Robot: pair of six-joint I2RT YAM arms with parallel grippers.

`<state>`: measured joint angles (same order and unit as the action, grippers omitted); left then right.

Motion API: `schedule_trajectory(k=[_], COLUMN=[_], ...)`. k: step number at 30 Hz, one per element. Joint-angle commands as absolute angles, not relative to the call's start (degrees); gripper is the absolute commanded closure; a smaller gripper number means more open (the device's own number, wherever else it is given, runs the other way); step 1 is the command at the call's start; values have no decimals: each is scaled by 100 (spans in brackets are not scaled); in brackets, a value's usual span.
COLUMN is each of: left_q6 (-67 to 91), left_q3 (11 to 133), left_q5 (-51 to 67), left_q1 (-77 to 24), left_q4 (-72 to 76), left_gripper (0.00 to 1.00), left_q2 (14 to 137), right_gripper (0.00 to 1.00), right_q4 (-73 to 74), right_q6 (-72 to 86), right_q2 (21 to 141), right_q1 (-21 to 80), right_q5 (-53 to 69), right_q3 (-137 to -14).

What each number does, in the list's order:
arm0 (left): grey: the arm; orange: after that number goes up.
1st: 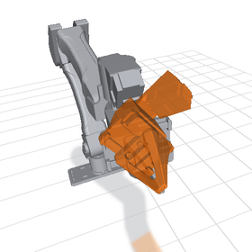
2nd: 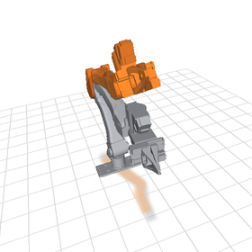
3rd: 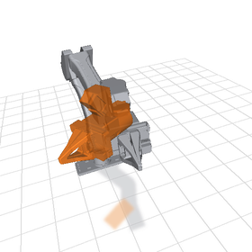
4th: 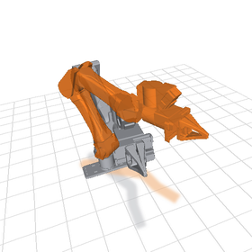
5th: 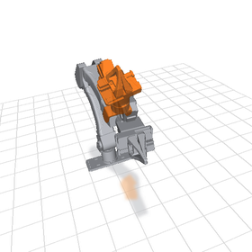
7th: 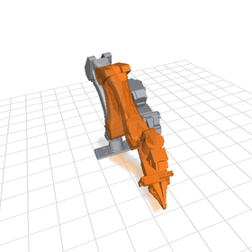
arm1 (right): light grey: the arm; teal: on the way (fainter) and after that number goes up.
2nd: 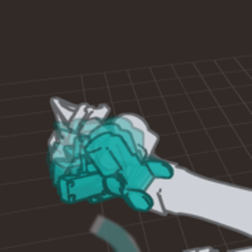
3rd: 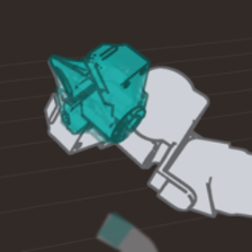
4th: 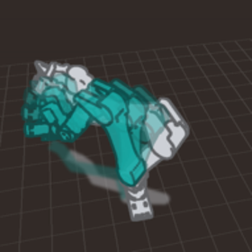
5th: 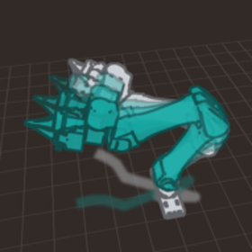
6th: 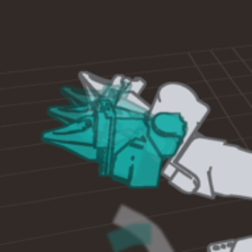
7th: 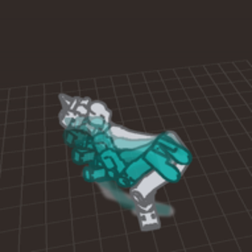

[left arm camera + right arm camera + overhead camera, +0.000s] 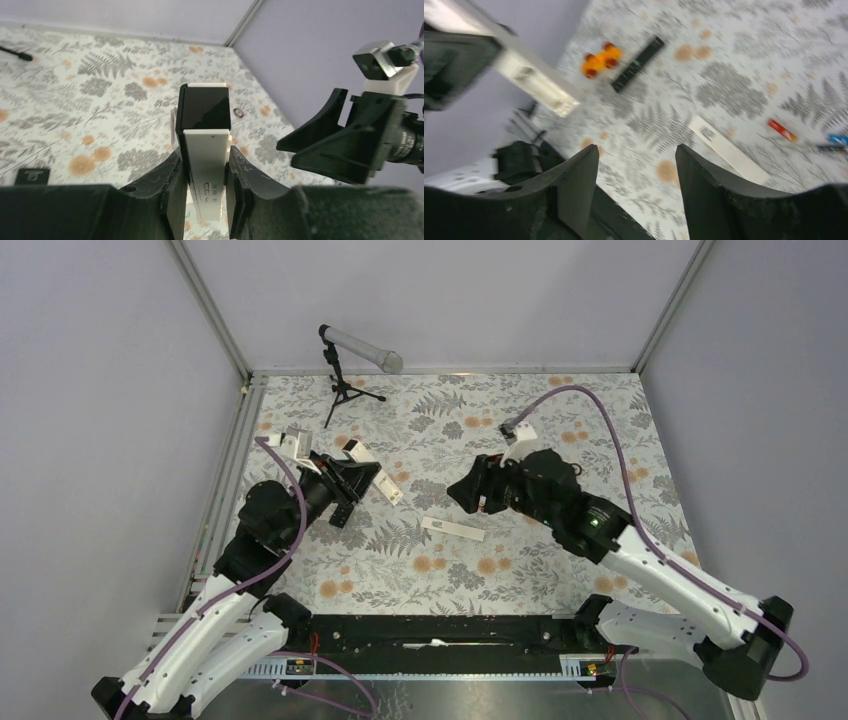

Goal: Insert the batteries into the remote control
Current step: Adjust the remote control, then pick up the battery from the center of the board.

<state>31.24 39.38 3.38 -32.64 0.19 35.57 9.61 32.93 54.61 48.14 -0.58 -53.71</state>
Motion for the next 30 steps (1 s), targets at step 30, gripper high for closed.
schedule_trajectory(k=[30], left_q6=[3256], left_q3=[3762], left_q5=[2483], left_q1=[-1855], left_q4=[-260], left_gripper=[100], left_q2=[4109], right_gripper=[36], right_q4=[3897], right_q6=[-777], right_q2=[11268], right_q1=[3575], right_q5=[-632], right_q3=[-8260])
